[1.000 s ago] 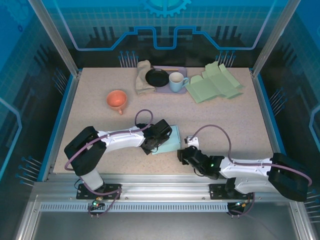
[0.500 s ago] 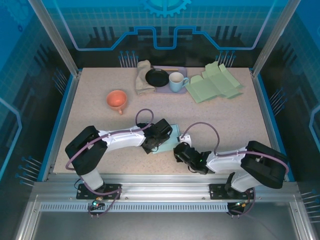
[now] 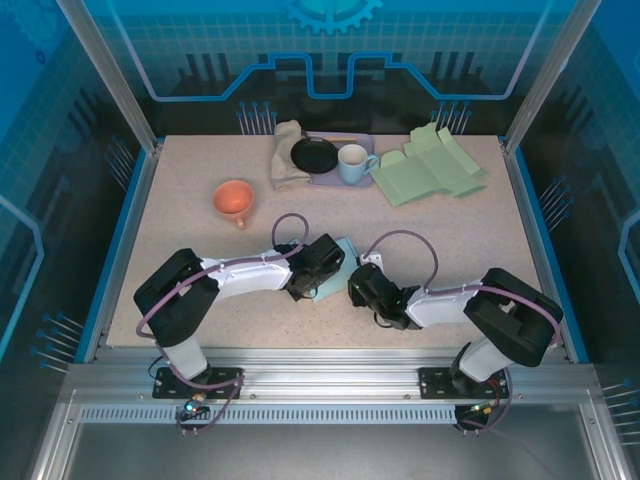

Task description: Fold the paper box

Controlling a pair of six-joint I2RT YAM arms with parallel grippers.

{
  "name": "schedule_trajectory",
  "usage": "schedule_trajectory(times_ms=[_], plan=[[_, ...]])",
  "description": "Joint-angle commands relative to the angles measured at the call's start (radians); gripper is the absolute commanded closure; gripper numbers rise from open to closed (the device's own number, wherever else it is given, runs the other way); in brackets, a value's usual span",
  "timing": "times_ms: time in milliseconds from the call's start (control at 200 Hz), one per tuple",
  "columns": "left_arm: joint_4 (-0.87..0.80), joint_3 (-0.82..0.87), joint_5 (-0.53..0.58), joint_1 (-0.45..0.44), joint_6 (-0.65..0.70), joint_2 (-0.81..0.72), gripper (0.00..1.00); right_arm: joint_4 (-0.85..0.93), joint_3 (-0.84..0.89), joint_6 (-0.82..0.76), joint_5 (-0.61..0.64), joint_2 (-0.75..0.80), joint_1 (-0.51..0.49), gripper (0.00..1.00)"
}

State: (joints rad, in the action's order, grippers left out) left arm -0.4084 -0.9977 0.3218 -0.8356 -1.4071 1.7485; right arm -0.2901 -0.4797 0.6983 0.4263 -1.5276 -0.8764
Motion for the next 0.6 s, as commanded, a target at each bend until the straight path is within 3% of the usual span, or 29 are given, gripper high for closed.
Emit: schedule_trajectory(times_ms=[0, 130, 290, 595], plan=[[-0.314, 0.120, -0.101, -0.008, 0.048, 0.128, 0.11, 0.001, -0.010, 0.012, -0.053, 0.038, -0.023, 0.73], [-0.316, 0.106, -0.103, -0.005, 0.043, 0.141, 0.11, 0.070, -0.003, 0.073, -0.004, 0.069, -0.125, 0.74], [-0.310, 0.104, -0.105, -0.006, 0.031, 0.146, 0.11, 0.029, -0.013, 0.124, 0.020, 0.045, -0.235, 0.77], [-0.280, 0.113, -0.136, -0.007, 0.039, 0.168, 0.11, -0.251, 0.001, 0.127, -0.019, -0.074, -0.209, 0.84]])
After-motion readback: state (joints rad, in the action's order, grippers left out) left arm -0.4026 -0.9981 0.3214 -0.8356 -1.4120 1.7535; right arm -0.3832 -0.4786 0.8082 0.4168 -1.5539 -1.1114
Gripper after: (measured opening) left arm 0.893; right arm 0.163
